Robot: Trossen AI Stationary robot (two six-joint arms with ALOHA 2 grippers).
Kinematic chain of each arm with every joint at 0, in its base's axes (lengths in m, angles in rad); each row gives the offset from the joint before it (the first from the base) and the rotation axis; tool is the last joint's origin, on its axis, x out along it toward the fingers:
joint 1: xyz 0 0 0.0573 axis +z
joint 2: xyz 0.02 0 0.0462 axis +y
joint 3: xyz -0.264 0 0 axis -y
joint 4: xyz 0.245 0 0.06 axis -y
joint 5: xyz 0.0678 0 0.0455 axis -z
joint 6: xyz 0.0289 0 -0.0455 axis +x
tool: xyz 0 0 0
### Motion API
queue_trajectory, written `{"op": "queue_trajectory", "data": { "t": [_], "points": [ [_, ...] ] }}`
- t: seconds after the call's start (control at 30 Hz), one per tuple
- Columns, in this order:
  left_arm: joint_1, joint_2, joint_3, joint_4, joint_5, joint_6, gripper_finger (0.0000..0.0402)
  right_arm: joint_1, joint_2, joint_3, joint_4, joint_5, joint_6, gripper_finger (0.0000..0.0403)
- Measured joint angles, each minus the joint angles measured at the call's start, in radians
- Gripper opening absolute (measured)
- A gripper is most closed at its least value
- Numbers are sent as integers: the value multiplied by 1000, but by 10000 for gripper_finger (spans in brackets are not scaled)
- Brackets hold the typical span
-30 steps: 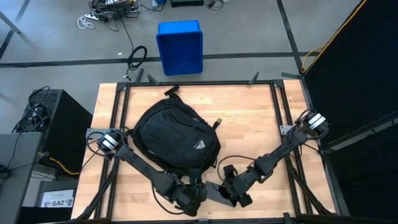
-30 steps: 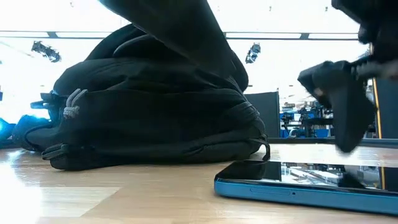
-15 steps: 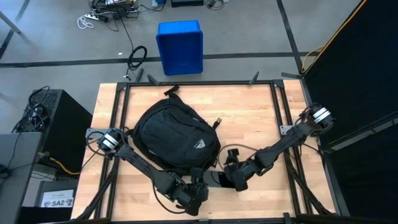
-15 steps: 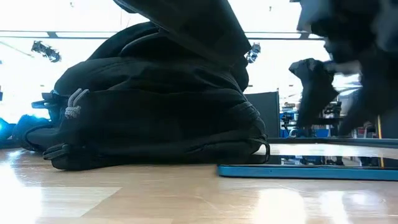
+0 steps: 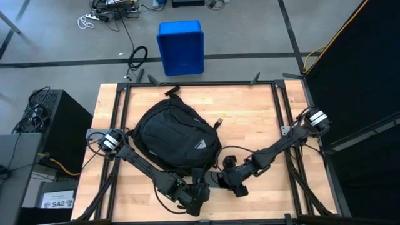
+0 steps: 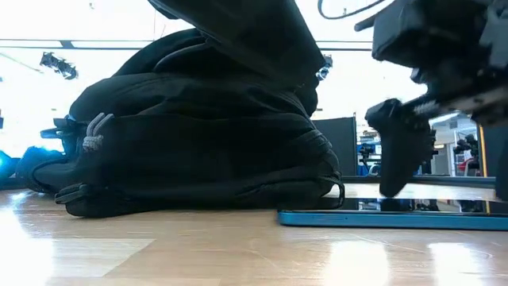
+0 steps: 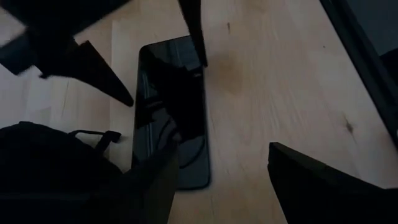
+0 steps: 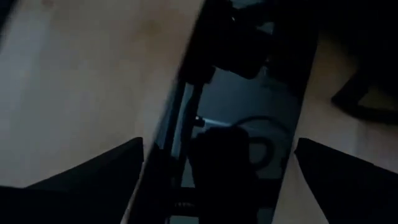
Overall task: Unpack backpack
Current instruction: Put the blue cellphone into the black backpack
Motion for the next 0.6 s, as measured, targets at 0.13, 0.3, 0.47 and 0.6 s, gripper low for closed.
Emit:
{"op": "queue_trajectory", "data": {
  "t": [0.13, 0.3, 0.47, 0.6],
  "points": [
    [0, 0, 0, 0, 0, 0, 214, -7, 32, 2, 7, -5, 5, 385],
    [0, 0, 0, 0, 0, 0, 214, -6, 55, 5, 6, 10, 4, 397],
    [0, 0, 0, 0, 0, -1, 214, -6, 56, 5, -17, 25, 5, 391],
    [0, 1, 0, 0, 0, -1, 214, -7, 55, 8, -89, 59, 35, 387]
  ]
}}
